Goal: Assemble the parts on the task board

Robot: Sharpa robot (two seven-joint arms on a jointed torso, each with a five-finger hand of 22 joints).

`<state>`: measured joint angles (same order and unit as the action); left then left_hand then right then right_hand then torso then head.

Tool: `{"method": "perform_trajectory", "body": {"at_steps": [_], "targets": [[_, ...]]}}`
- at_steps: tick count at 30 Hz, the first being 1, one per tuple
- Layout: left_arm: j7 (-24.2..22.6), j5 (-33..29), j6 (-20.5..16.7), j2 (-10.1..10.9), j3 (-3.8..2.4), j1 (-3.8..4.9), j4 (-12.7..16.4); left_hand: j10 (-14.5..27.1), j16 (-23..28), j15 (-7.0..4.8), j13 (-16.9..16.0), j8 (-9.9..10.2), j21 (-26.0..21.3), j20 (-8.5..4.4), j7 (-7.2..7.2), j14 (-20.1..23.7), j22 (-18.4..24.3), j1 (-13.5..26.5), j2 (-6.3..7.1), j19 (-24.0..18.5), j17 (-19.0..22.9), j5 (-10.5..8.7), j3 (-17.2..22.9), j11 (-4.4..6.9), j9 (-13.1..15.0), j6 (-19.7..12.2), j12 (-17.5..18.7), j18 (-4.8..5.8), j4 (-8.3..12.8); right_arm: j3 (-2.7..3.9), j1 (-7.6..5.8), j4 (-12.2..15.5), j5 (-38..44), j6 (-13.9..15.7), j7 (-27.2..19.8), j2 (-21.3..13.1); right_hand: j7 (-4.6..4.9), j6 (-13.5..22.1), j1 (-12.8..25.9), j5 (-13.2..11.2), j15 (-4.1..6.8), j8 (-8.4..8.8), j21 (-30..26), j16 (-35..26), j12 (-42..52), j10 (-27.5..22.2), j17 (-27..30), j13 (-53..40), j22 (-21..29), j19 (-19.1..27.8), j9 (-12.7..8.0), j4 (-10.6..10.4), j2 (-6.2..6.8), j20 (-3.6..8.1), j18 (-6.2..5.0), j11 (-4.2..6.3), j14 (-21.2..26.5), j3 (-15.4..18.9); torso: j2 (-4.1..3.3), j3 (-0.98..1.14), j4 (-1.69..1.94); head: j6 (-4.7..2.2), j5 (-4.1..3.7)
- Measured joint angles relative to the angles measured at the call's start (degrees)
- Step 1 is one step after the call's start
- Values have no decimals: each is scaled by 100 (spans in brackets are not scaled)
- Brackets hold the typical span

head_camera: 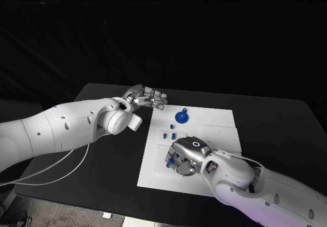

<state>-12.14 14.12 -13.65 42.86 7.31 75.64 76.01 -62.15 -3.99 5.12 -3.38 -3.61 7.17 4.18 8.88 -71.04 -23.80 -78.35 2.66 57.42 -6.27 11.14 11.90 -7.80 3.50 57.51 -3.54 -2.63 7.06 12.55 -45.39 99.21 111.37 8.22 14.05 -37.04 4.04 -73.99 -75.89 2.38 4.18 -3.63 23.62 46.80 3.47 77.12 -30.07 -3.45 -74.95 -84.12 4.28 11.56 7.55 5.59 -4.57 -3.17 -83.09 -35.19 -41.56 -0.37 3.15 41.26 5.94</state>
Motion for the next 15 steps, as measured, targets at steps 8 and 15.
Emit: {"method": "perform_trajectory", "body": {"at_steps": [8,15], "targets": [[4,0,5,-2,0,0,-1,0,0,0,0,0,0,0,0,0,0,0,0,0,0,0,0,0,0,0,0,0,0,-5,3,-19,68,-35,43,62,2,1,0,-1,-1,11,0,0,-2,0,0,-8,0,0,-1,0,0,0,12,0,-1,0,1,-7,2,0,0],[9,0,7,-11,1,0,-2,0,0,0,0,0,0,0,0,0,1,-1,0,0,0,0,0,0,0,0,0,0,0,-76,-28,-53,52,-56,43,126,3,4,11,57,-4,28,-66,-25,-19,0,3,-40,1,0,0,37,9,0,21,0,-1,-71,3,-9,3,4,1]]}}
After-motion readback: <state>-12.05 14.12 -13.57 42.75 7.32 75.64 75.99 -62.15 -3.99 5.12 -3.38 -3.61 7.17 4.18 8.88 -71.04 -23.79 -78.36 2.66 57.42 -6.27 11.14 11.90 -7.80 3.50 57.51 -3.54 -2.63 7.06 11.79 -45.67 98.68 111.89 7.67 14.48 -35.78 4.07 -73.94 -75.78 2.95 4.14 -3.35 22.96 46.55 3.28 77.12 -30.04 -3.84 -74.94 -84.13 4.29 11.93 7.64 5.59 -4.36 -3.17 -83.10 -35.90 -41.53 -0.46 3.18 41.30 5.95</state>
